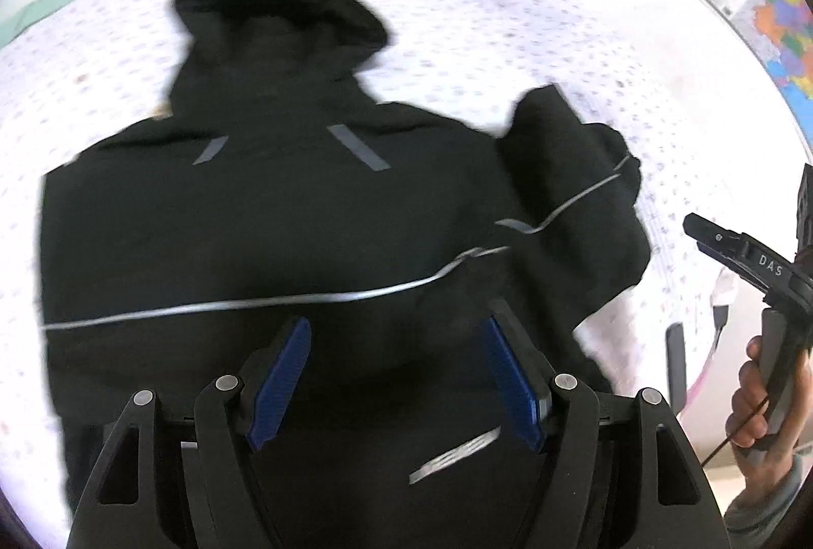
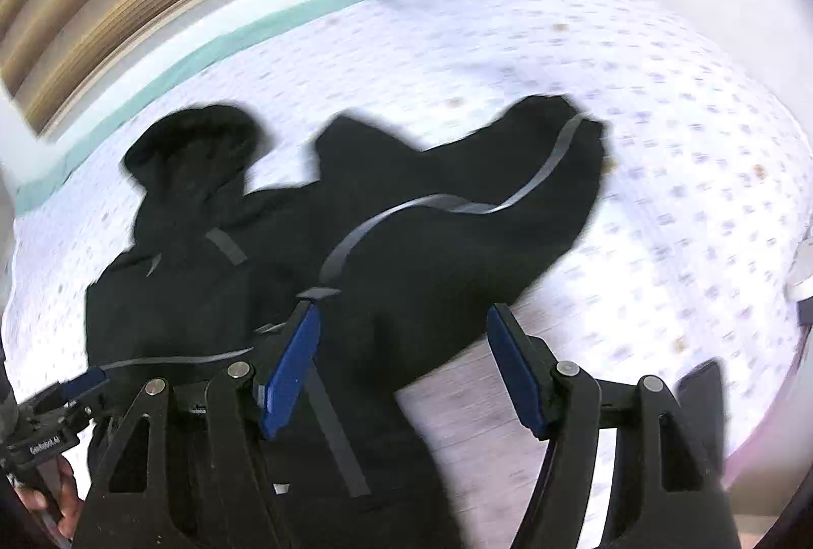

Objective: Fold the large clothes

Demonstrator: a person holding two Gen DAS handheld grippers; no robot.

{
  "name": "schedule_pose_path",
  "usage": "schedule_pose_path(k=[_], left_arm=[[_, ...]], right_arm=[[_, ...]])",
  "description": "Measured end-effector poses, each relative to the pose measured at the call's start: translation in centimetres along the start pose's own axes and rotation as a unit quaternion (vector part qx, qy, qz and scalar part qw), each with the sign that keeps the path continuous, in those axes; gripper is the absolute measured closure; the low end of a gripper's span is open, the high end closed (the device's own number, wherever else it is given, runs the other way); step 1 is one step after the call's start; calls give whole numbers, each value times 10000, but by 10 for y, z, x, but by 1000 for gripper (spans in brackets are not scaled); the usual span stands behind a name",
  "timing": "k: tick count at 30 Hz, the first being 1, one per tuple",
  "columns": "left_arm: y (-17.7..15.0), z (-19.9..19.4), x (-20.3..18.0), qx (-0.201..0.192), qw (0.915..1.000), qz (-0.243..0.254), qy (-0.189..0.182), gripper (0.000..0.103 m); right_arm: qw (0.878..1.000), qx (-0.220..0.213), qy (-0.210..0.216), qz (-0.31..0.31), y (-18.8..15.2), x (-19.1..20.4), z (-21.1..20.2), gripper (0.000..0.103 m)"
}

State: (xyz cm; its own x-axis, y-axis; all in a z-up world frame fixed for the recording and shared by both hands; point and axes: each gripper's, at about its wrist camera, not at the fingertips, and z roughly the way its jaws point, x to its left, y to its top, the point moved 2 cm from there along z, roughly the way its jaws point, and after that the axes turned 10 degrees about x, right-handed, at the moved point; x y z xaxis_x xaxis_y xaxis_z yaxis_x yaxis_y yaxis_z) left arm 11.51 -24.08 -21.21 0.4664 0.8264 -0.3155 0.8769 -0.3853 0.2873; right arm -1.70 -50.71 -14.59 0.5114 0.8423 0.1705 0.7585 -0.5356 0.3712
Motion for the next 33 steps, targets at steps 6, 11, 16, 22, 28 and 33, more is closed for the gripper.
schedule_pose_path(k=[6,11,16,22,28,33], left_arm=[[28,61,-59,223,9997,-108,36,31],[39,125,-68,928,9950,-358,15,31],[42,167,-62,1384,9889,-396,358,32],[47,173,-60,1491,9869,-481,378,32],[48,153,-65,1199,9903,-648,271,35],[57,118,-80,670,9960,-587,46,37]], right_arm=[[9994,73,-114,334,49,-109,19,27],[9983,290,-70,496,88,-162,63,27],[9966,423,45,709,122,-193,110,27],[9931,786,280,827,138,-208,172,27],[9926,1010,610,287,154,-177,203,78],[9992,279,264,50,156,-180,135,92]])
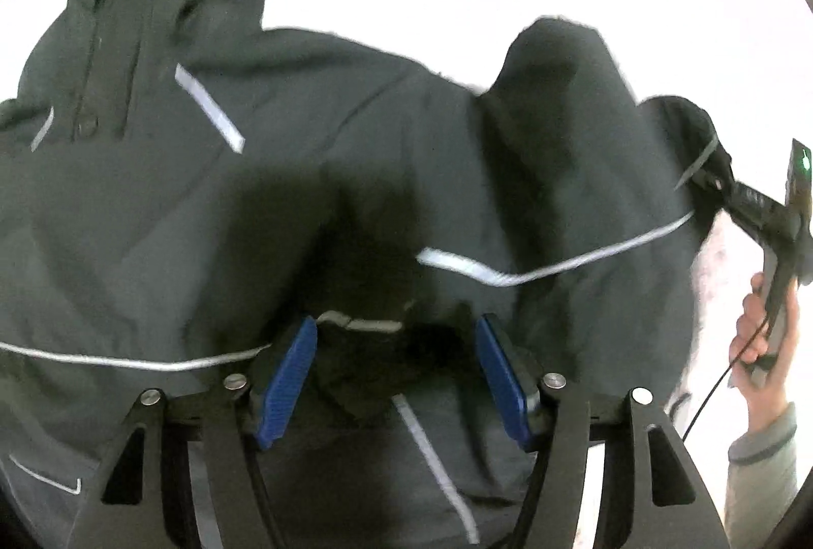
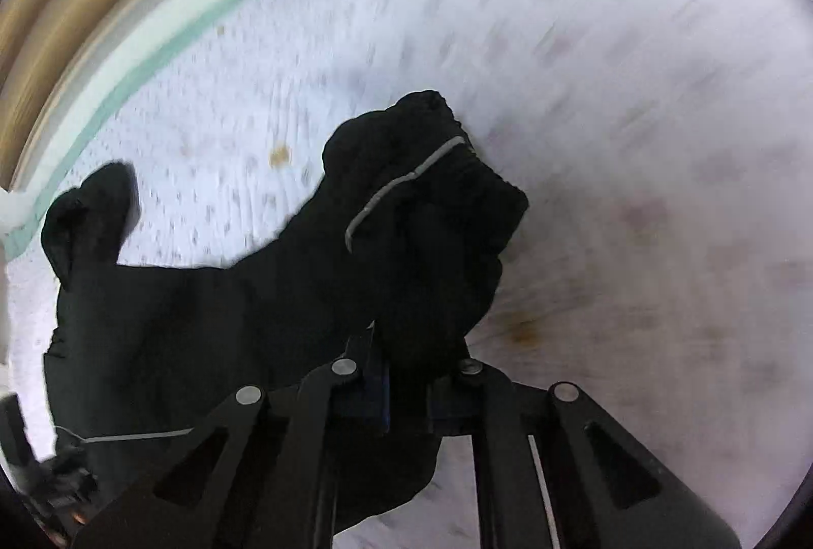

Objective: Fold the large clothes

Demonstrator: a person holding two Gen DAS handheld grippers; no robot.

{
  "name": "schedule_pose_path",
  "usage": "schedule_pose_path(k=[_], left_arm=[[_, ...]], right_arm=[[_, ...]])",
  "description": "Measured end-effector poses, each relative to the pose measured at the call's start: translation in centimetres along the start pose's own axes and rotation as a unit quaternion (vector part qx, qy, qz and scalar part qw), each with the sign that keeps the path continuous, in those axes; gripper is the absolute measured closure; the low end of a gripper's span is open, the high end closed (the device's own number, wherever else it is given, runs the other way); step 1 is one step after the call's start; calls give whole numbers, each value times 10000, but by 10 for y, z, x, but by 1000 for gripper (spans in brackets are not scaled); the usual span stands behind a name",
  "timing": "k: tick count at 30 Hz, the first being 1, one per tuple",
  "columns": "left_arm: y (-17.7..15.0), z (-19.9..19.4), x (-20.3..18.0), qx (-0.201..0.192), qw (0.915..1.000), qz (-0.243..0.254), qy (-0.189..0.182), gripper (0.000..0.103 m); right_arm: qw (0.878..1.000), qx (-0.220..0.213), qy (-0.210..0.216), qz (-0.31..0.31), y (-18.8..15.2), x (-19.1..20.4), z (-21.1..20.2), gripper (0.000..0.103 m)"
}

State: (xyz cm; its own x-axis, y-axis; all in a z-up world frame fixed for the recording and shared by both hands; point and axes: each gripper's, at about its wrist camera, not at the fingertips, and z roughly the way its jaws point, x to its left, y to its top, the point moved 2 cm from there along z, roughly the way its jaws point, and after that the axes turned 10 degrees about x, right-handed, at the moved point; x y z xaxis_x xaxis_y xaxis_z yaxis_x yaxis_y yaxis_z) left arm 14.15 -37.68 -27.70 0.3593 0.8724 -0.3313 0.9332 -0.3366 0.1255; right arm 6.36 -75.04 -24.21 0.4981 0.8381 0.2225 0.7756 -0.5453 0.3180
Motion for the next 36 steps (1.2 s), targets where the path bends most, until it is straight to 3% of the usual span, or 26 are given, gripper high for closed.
schedule_pose_path(k=[3,5,8,10,12,15,18,21,24,30,36], left_arm=[[1,-12,-22,-233,9991,279,-195,37],[3,-2,-41,-105,9978,528,-396,37],[2,41,-50,400,9962,624,-463,37],[1,81,-43,893,9948,472,-103,38],[-1,83,-45,826,9951,537,-37,38],[-8,50,-47,550,9956,669,-353,38],[-19,5,-29,112,9969,725,-296,38],[-29,-41,-1,-326,9979,460,-305,38],[-41,-85,63,-662,9977,-40,-143,38],[-80,-146,155,-1234,9886,-855,88,38],[-113,-174,237,-1471,9791,-1397,122,38]], right_arm=[[9983,-464,-281,212,-8,-23,-50,92],[9948,-697,-560,482,-16,-47,-78,92],[9910,-510,-937,807,-29,-74,-78,93],[9888,-306,-992,1069,-36,-85,-67,93],[9876,-171,-1023,1179,-43,-86,-57,93],[9878,-242,-1250,898,-41,-61,-61,93],[9949,-464,-808,381,-37,-11,-76,93],[9970,-558,-494,-219,-38,49,-83,93],[9951,-512,-37,-839,-49,128,-78,93],[9728,-228,574,-2232,-105,293,-59,93],[9435,18,856,-3201,-154,415,-36,93]])
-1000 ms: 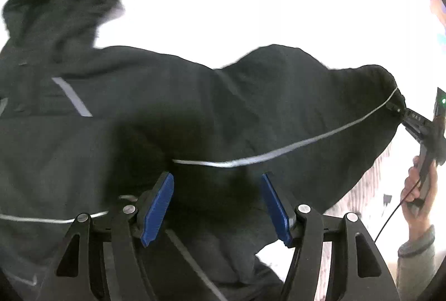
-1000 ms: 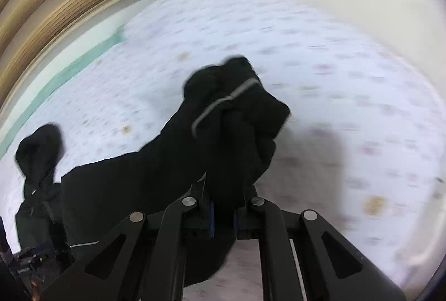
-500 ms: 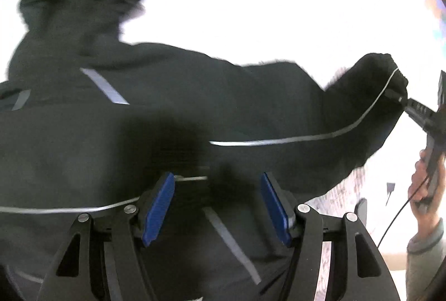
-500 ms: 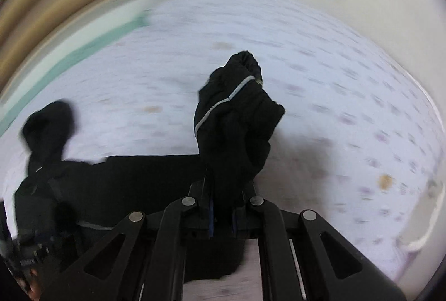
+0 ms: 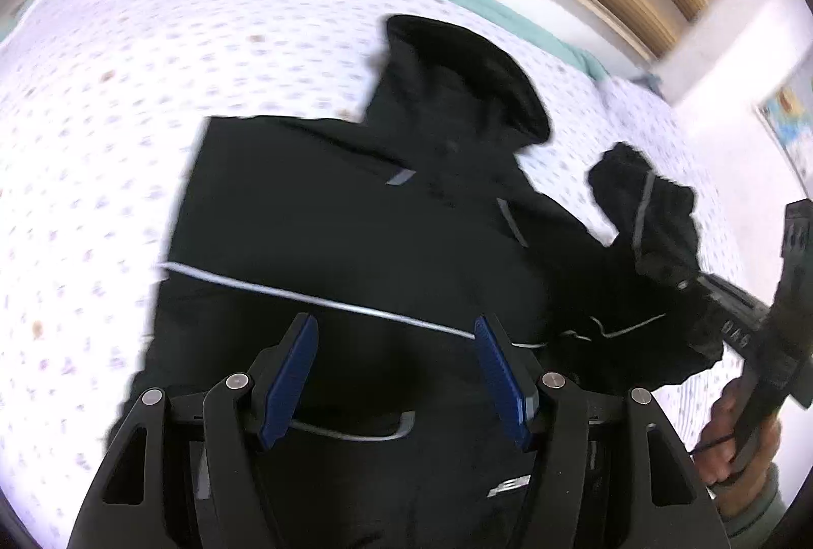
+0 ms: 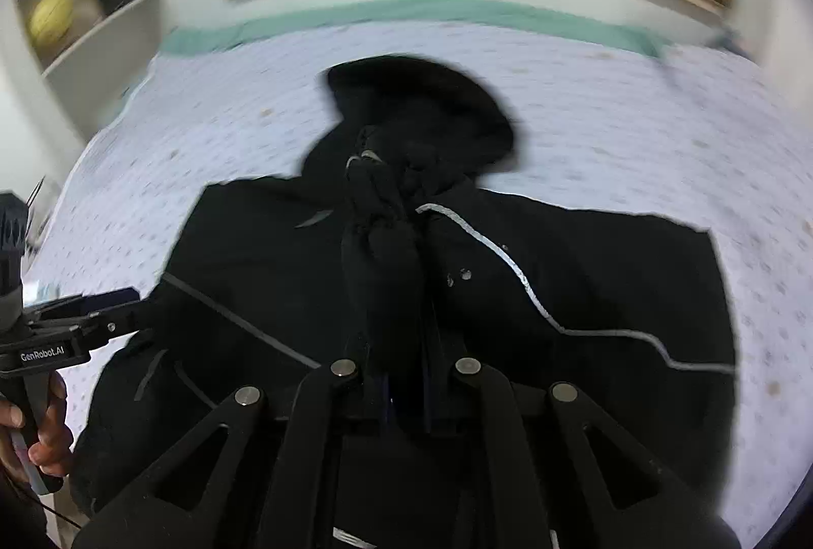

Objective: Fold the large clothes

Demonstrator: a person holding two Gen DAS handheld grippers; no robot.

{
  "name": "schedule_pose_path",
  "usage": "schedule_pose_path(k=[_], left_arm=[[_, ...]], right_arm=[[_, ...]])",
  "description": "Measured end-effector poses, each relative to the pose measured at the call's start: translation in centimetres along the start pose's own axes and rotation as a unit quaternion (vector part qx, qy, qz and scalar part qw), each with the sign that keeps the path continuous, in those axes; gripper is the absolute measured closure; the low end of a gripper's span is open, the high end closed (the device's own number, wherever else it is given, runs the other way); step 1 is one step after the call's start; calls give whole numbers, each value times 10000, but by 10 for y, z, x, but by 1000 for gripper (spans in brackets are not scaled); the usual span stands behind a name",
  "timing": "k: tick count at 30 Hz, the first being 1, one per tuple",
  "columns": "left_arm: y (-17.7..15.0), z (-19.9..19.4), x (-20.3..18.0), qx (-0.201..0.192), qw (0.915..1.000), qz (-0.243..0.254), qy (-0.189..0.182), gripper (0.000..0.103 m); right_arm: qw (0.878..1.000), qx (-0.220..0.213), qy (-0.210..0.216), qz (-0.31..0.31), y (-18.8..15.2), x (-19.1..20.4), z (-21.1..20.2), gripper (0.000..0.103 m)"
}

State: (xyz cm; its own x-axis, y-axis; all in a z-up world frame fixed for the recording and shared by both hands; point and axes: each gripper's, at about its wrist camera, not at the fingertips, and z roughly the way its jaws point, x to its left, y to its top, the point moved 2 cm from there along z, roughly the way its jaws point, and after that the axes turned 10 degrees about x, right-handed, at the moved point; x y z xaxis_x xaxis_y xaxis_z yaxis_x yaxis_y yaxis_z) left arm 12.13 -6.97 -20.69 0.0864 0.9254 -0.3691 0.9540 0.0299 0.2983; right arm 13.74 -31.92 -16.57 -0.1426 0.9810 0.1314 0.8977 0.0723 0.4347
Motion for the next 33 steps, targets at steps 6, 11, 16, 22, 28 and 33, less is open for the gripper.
schedule_pose_path(k=[6,11,16,22,28,33], left_arm=[[7,2,53,134,9996,-233,-11,38],[17,11,80,236,9994,-256,-31,38],[27,19,98,388,9987,-260,-186,38],[40,31,101,620,9937,-338,-875,37],[52,57,81,974,9824,-264,-1569,35],[55,96,70,1291,9755,-568,-1686,35]], right_arm=[[9965,641,192,-495,12,96,74,92],[9913,1164,281,-543,25,131,148,90],[9869,1509,203,-532,17,149,196,88],[9789,1693,990,-567,23,136,181,68],[9872,1133,1087,-264,10,85,108,35],[9912,1082,631,439,-5,26,92,35]])
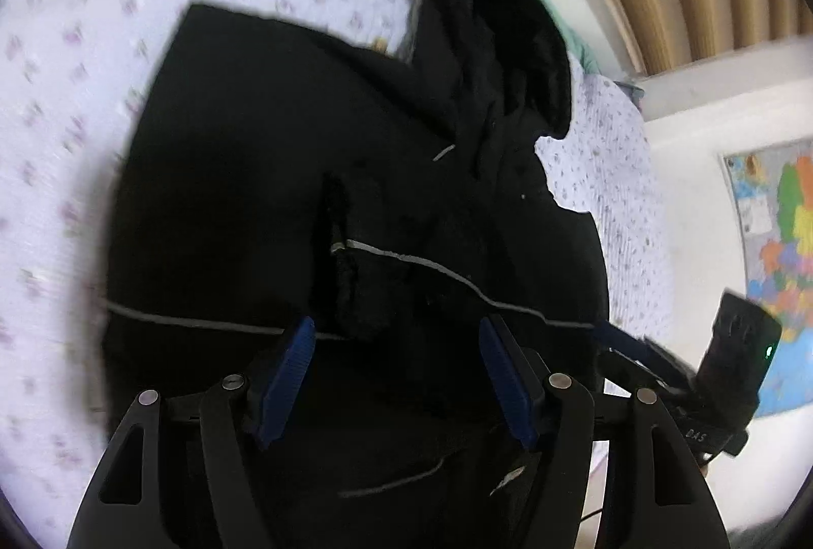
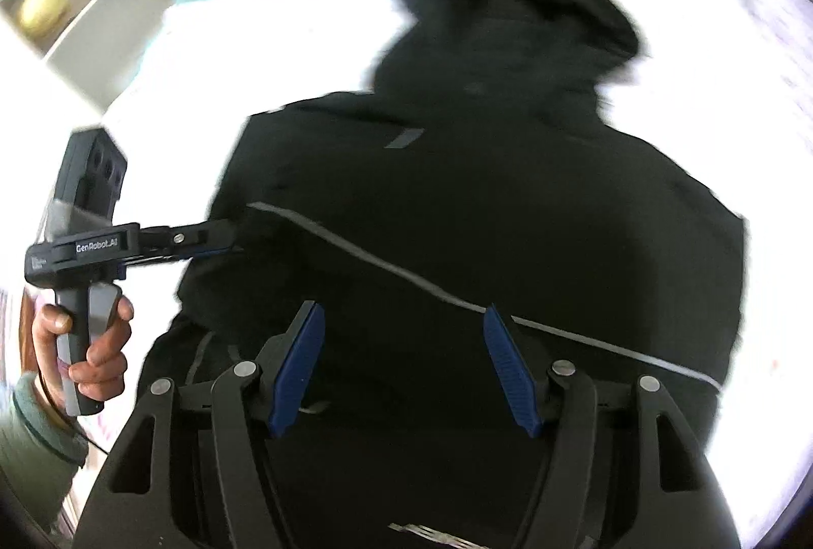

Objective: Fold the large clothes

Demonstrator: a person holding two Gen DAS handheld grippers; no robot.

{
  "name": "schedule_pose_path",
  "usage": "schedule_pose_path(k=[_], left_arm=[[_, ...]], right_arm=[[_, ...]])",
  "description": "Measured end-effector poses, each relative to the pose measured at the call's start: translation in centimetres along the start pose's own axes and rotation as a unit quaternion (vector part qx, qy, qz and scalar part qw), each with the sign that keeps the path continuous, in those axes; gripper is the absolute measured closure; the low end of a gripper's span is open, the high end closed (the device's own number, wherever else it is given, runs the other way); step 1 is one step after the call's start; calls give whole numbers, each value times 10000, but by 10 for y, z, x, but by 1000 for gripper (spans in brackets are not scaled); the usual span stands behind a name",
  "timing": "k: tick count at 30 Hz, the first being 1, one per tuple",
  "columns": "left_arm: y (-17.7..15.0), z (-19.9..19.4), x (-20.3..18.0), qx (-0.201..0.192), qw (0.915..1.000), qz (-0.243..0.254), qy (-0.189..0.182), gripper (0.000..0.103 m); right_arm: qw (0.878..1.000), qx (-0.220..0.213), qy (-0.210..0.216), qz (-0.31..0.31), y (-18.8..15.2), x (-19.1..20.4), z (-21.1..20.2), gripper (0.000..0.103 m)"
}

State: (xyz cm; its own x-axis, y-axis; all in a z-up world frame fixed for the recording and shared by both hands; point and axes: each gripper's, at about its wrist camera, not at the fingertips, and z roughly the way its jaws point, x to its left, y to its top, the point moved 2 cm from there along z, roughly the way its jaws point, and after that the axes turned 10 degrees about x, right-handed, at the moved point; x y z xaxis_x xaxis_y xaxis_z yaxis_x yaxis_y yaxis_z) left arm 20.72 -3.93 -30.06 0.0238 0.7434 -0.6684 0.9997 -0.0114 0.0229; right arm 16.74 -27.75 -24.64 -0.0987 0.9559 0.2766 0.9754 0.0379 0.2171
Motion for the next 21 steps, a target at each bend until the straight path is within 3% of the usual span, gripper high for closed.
schedule_pose_path(k=[3,4,5,7,10,13,16,21], left_arm=[[7,21,1,-53,9994,-97,328,40],[9,24,-2,-116,9992,-64,366,53],[11,27,-3,-118,9992,-38,392,85],[10,22,-13,-319,9982,43,513,85],[1,-17,-28,-816,9957,165,414,85],[-8,-55,-18,-1164,9924,22,406,85],[-10,-57,13,-1005,9926,-315,602,85],[-10,-7,54,-390,9915,-795,954,82]], right_arm=[[9993,-55,-119,357,-9,-28,-11,35],[9990,-71,-148,419,-12,-31,-12,35],[9986,-96,-223,473,-13,-38,-15,35],[9971,-132,-509,549,-15,-52,-20,35],[9930,-175,-848,804,-22,-75,-27,35],[9880,-164,-984,1179,-29,-100,-25,35],[9832,-1,-1137,1425,-30,-117,-5,35],[9765,326,-1593,1416,-21,-120,39,35]])
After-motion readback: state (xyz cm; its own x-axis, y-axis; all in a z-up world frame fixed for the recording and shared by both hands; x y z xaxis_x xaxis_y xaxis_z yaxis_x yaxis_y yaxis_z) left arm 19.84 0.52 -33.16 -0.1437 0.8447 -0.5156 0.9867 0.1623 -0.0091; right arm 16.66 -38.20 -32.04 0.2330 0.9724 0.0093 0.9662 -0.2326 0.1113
